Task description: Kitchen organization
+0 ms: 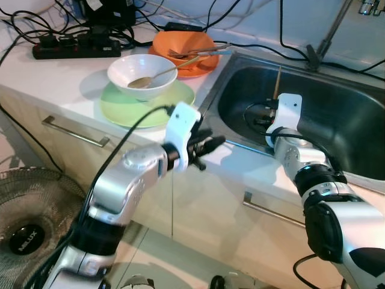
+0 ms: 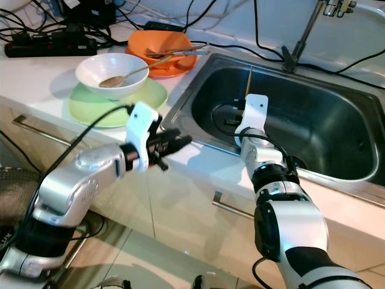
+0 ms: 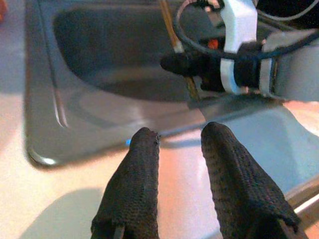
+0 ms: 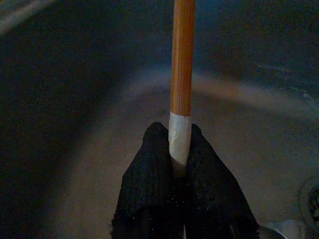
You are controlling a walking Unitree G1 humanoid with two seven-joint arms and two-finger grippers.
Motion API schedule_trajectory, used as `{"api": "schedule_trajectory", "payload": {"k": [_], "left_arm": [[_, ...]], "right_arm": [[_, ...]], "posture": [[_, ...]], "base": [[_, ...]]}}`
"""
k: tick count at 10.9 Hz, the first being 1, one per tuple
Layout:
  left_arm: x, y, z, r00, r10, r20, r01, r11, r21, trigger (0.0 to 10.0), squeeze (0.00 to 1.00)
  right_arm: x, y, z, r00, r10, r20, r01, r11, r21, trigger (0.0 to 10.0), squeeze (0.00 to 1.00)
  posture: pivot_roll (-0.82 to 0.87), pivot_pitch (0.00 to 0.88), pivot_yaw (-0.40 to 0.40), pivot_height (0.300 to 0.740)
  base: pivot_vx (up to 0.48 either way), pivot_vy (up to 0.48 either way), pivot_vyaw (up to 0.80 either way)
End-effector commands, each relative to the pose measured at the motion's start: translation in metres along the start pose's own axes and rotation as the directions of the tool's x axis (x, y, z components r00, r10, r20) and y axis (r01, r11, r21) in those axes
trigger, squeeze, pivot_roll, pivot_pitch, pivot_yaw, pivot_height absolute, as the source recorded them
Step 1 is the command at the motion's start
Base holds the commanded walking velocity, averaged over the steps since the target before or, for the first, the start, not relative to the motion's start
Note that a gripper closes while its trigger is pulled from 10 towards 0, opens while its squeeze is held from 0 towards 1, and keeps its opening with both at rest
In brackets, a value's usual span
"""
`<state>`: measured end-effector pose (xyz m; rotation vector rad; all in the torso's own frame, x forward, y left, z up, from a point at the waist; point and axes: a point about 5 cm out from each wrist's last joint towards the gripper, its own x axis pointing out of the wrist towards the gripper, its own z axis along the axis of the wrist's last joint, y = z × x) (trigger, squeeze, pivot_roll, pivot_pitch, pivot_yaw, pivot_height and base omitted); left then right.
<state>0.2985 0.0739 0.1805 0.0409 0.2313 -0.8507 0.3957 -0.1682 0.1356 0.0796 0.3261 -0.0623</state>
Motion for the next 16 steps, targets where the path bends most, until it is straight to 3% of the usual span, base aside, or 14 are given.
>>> {"api": "schedule_trajectory", "payload": {"k": [1, 2, 3, 4, 5, 7, 8, 9, 10, 12, 13, 14, 16], "left_arm": [[-0.001, -0.007, -0.001, 1.000, -0.015, -0.015, 0.015, 1.000, 0.007, 10.0, 0.00], [-0.004, -0.010, -0.004, 1.000, -0.014, -0.026, 0.014, 1.000, 0.002, 10.0, 0.00], [-0.005, -0.012, -0.006, 0.999, -0.012, -0.034, 0.012, 1.000, -0.003, 10.0, 0.00], [-0.008, -0.014, -0.008, 0.999, -0.007, -0.043, 0.006, 1.000, -0.014, 10.0, 0.00], [-0.010, -0.017, -0.010, 0.999, -0.002, -0.052, 0.001, 1.000, -0.022, 10.0, 0.00], [-0.011, -0.018, -0.010, 0.998, 0.003, -0.055, -0.005, 1.000, -0.027, 10.0, 0.00], [-0.010, -0.018, -0.010, 0.998, 0.005, -0.055, -0.006, 1.000, -0.029, 10.0, 0.00], [-0.010, -0.017, -0.008, 0.999, 0.013, -0.043, -0.014, 1.000, -0.020, 10.0, 0.00], [-0.008, -0.007, 0.006, 0.992, 0.117, 0.051, -0.121, 0.990, 0.076, 10.0, 0.00], [-0.006, 0.002, 0.024, 0.974, 0.177, 0.139, -0.195, 0.972, 0.132, 10.0, 0.00], [-0.003, 0.013, 0.050, 0.935, 0.232, 0.269, -0.277, 0.950, 0.142, 10.0, 0.00], [-0.003, 0.024, 0.062, 0.889, 0.310, 0.338, -0.374, 0.917, 0.142, 10.0, 0.00], [-0.001, 0.045, 0.070, 0.823, 0.425, 0.376, -0.497, 0.859, 0.117, 10.0, 0.00]], "right_arm": [[-0.001, 0.002, -0.022, 0.996, -0.001, -0.084, 0.001, 1.000, -0.001, 10.0, 0.00], [-0.001, 0.004, -0.025, 0.996, 0.009, -0.090, -0.009, 1.000, 0.001, 10.0, 0.00], [-0.001, 0.006, -0.026, 0.995, 0.015, -0.094, -0.015, 1.000, 0.004, 10.0, 1.00], [-0.002, 0.008, -0.031, 0.995, 0.019, -0.103, -0.020, 1.000, -0.006, 10.0, 1.00], [-0.002, 0.009, -0.035, 0.994, 0.019, -0.109, -0.022, 1.000, -0.019, 10.0, 0.00], [-0.002, 0.011, -0.034, 0.994, 0.030, -0.103, -0.031, 0.999, -0.012, 10.0, 0.00], [-0.002, 0.011, -0.030, 0.996, 0.033, -0.081, -0.035, 0.999, -0.026, 10.0, 1.00], [-0.001, 0.013, -0.021, 0.999, 0.041, -0.029, -0.043, 0.997, -0.068, 10.0, 0.83], [-0.002, 0.024, 0.010, 0.983, 0.114, 0.144, -0.105, 0.992, -0.071, 10.0, 0.00], [-0.007, 0.032, 0.036, 0.940, 0.172, 0.294, -0.161, 0.985, -0.061, 10.0, 0.00], [-0.020, 0.037, 0.058, 0.874, 0.211, 0.438, -0.207, 0.977, -0.056, 10.0, 0.00], [-0.029, 0.037, 0.063, 0.836, 0.224, 0.501, -0.235, 0.971, -0.041, 10.0, 0.00], [-0.044, 0.038, 0.063, 0.800, 0.240, 0.549, -0.273, 0.962, -0.023, 10.0, 0.00]], "posture": [[0.03, 0.098, -0.078, 0.719], [0.03, 0.110, -0.081, 0.719], [0.03, 0.118, -0.082, 0.719], [0.03, 0.133, -0.086, 0.719], [0.03, 0.142, -0.090, 0.719], [0.03, 0.142, -0.091, 0.719], [0.03, 0.140, -0.095, 0.719], [0.03, 0.136, -0.095, 0.719], [0.03, 0.121, -0.095, 0.719], [0.02, 0.106, -0.093, 0.719], [0.01, 0.089, -0.089, 0.719], [0.00, 0.077, -0.087, 0.719], [-0.01, 0.066, -0.081, 0.719]], "base": [[0.000, 0.000, 0.00], [0.000, 0.000, 0.00], [0.000, 0.000, 0.00], [0.000, 0.000, 0.00], [0.000, 0.000, 0.00], [0.000, 0.000, 0.00], [0.000, 0.000, 0.00], [0.000, 0.000, 0.00], [0.000, 0.000, 0.00], [0.000, 0.000, 0.00], [0.000, 0.000, 0.00], [0.000, 0.000, 0.00], [0.000, 0.000, 0.00]]}}
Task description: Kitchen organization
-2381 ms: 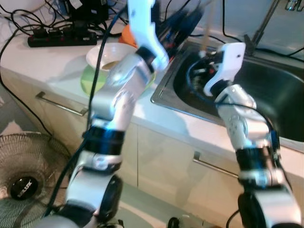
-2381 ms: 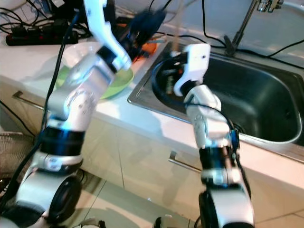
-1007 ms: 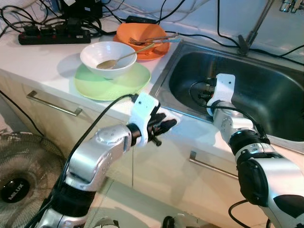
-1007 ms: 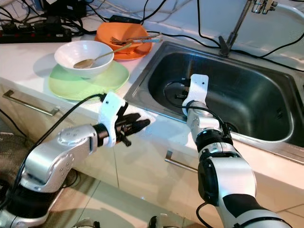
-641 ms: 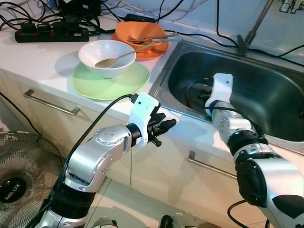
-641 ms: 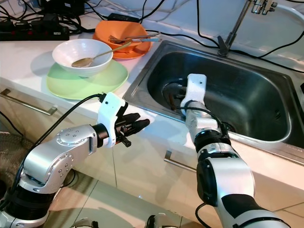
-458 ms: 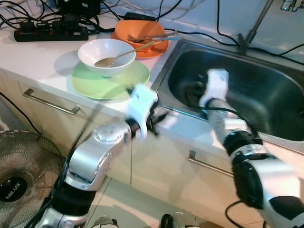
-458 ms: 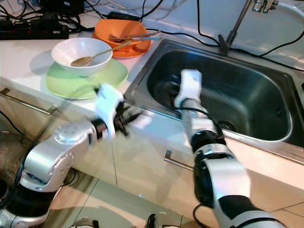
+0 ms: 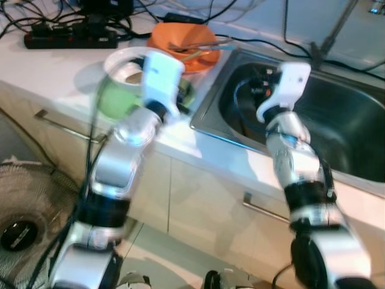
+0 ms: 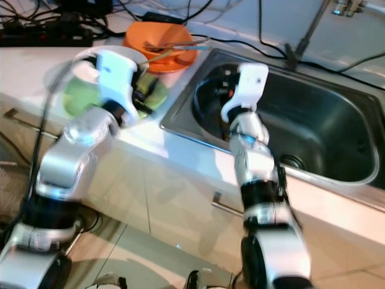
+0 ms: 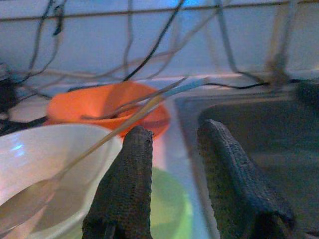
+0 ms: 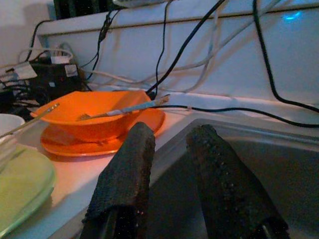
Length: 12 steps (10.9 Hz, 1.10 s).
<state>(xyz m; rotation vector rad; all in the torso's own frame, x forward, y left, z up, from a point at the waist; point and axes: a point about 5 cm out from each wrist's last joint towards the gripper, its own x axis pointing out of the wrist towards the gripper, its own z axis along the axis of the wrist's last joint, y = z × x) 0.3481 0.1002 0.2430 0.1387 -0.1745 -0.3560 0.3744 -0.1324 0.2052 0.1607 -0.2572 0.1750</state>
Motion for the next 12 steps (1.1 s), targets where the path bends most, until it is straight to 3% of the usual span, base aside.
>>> {"api": "schedule_trajectory", "payload": {"k": [1, 3, 7, 12], "left_arm": [[0.006, 0.002, 0.002, 0.999, 0.031, 0.012, -0.031, 1.000, 0.005, 10.0, 0.00], [0.021, 0.011, 0.000, 0.994, 0.100, 0.031, -0.100, 0.995, 0.000, 10.0, 0.00], [0.030, 0.019, -0.003, 0.988, 0.154, 0.004, -0.154, 0.988, -0.004, 10.0, 0.00], [0.016, 0.037, -0.015, 0.974, 0.216, -0.074, -0.224, 0.967, -0.119, 10.0, 0.00]], "right_arm": [[-0.005, 0.000, 0.002, 1.000, 0.000, 0.004, 0.000, 1.000, 0.016, 10.0, 0.00], [-0.028, 0.013, -0.005, 0.999, 0.037, -0.023, -0.035, 0.996, 0.078, 10.0, 0.00], [-0.035, 0.017, -0.005, 0.997, 0.045, -0.057, -0.039, 0.995, 0.096, 10.0, 0.00], [-0.035, 0.015, -0.005, 0.996, 0.031, -0.085, -0.023, 0.995, 0.094, 10.0, 0.00]], "posture": [[-0.02, 0.060, -0.076, 0.719], [-0.03, 0.050, -0.070, 0.719], [-0.03, 0.049, -0.069, 0.719], [-0.03, 0.056, -0.074, 0.719]], "base": [[0.000, 0.000, 0.00], [0.000, 0.000, 0.00], [0.000, 0.000, 0.00], [0.000, 0.000, 0.00]]}}
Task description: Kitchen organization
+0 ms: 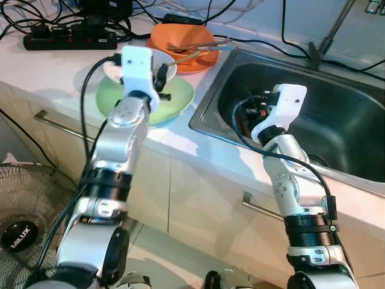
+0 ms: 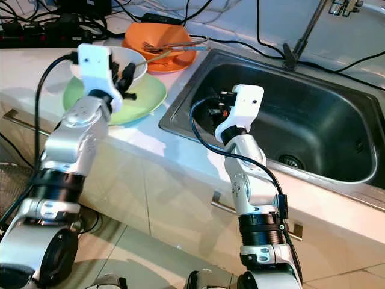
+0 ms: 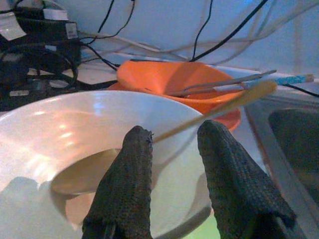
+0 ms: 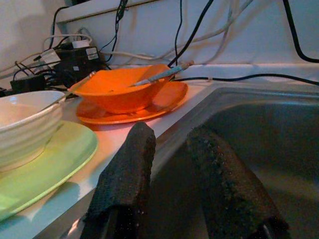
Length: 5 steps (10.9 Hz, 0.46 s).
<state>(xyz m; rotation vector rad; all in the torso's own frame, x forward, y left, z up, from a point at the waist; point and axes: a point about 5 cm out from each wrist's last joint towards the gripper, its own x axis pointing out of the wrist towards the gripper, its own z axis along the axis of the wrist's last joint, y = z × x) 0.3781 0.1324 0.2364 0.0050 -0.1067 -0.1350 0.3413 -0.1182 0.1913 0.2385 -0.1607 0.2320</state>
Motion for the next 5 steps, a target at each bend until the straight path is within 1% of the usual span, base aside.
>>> {"api": "schedule_trajectory", "payload": {"k": [1, 2, 3, 5], "left_arm": [[-0.004, 0.004, 0.000, 1.000, 0.011, -0.012, -0.011, 1.000, -0.016, 10.0, 0.00], [-0.009, 0.011, -0.001, 0.999, 0.031, -0.029, -0.032, 0.999, -0.022, 10.0, 0.00], [-0.012, 0.014, -0.001, 0.998, 0.042, -0.039, -0.043, 0.998, -0.037, 10.0, 0.00], [-0.023, 0.027, 0.000, 0.995, 0.072, -0.062, -0.074, 0.997, -0.027, 10.0, 0.00]], "right_arm": [[-0.002, -0.004, 0.003, 1.000, -0.015, 0.003, 0.015, 1.000, 0.001, 10.0, 0.00], [-0.001, -0.005, 0.003, 1.000, -0.015, -0.001, 0.015, 1.000, -0.001, 10.0, 0.00], [0.000, -0.005, 0.003, 1.000, -0.014, -0.003, 0.014, 1.000, -0.001, 10.0, 0.00], [0.002, -0.004, 0.004, 1.000, -0.009, -0.008, 0.009, 1.000, -0.002, 10.0, 0.00]], "posture": [[-0.03, 0.058, -0.076, 0.719], [-0.02, 0.058, -0.084, 0.719], [-0.02, 0.058, -0.085, 0.719], [-0.02, 0.056, -0.092, 0.719]], "base": [[0.000, 0.000, 0.00], [0.000, 0.000, 0.00], [0.000, 0.000, 0.00], [0.000, 0.000, 0.00]]}}
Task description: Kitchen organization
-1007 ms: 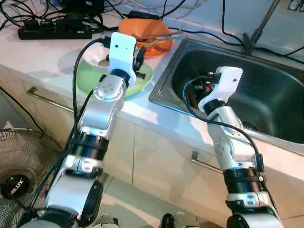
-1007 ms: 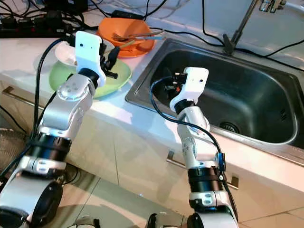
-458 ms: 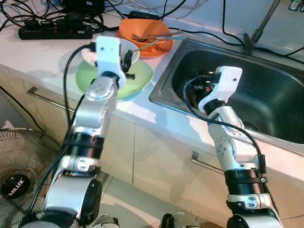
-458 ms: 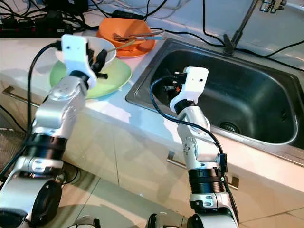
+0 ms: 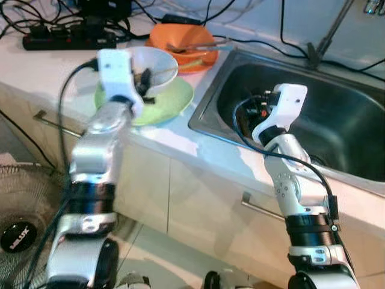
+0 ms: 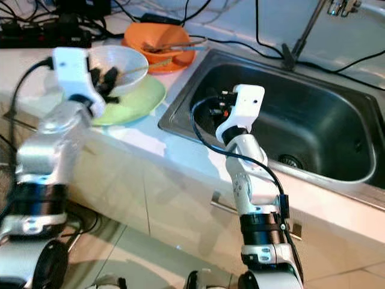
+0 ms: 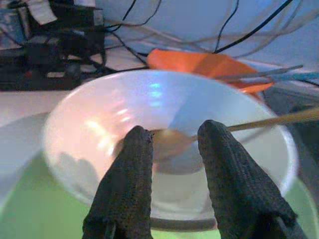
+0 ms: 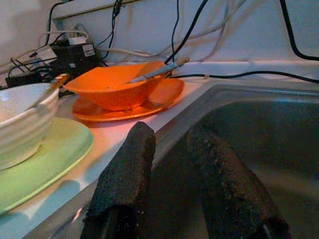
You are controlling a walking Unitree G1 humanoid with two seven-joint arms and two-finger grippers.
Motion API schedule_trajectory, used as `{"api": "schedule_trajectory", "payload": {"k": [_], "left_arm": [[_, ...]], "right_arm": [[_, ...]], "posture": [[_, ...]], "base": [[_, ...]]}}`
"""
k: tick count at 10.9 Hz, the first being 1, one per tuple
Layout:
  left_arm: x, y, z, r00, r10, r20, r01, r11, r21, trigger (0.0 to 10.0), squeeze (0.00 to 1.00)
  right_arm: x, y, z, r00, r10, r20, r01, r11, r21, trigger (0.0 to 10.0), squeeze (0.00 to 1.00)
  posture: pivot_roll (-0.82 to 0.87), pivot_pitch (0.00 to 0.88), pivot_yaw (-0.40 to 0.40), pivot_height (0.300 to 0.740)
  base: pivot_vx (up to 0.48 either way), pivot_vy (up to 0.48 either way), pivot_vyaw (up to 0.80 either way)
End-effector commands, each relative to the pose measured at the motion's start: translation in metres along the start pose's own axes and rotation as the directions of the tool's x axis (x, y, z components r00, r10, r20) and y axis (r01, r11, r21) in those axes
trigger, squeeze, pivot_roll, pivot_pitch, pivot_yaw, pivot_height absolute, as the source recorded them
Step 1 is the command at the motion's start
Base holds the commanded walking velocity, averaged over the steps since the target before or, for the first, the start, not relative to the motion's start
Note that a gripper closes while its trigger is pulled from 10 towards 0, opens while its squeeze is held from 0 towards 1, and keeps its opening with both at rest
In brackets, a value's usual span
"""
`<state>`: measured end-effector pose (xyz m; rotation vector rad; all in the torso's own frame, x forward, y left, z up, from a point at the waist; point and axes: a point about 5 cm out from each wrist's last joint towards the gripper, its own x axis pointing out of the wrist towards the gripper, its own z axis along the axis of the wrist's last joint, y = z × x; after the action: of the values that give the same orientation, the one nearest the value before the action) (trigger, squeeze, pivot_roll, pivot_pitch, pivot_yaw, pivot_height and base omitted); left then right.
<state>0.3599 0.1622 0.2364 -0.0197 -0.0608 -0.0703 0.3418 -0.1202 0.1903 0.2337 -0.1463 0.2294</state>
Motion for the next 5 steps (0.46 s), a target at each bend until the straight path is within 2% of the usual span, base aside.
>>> {"api": "schedule_trajectory", "payload": {"k": [1, 2, 3, 5], "left_arm": [[-0.002, 0.004, -0.002, 1.000, 0.018, -0.020, -0.018, 1.000, -0.002, 10.0, 0.00], [-0.003, 0.008, -0.002, 0.999, 0.027, -0.022, -0.027, 1.000, 0.003, 10.0, 0.00], [-0.006, 0.018, -0.002, 0.998, 0.056, -0.025, -0.055, 0.998, 0.023, 10.0, 0.00], [-0.004, 0.026, 0.014, 0.996, 0.087, 0.023, -0.089, 0.994, 0.067, 10.0, 0.00]], "right_arm": [[0.002, -0.002, 0.004, 1.000, -0.003, 0.004, 0.003, 1.000, 0.000, 10.0, 0.00], [0.002, -0.002, 0.004, 1.000, -0.002, 0.004, 0.002, 1.000, 0.000, 10.0, 0.00], [0.003, -0.002, 0.003, 1.000, -0.002, 0.002, 0.002, 1.000, 0.000, 10.0, 0.00], [0.004, -0.002, 0.004, 1.000, -0.005, 0.002, 0.005, 1.000, 0.000, 10.0, 0.00]], "posture": [[-0.01, 0.055, -0.093, 0.719], [-0.01, 0.055, -0.094, 0.719], [-0.01, 0.056, -0.095, 0.719], [-0.01, 0.056, -0.095, 0.719]], "base": [[0.000, 0.000, 0.00], [0.000, 0.000, 0.00], [0.000, 0.000, 0.00], [0.000, 0.000, 0.00]]}}
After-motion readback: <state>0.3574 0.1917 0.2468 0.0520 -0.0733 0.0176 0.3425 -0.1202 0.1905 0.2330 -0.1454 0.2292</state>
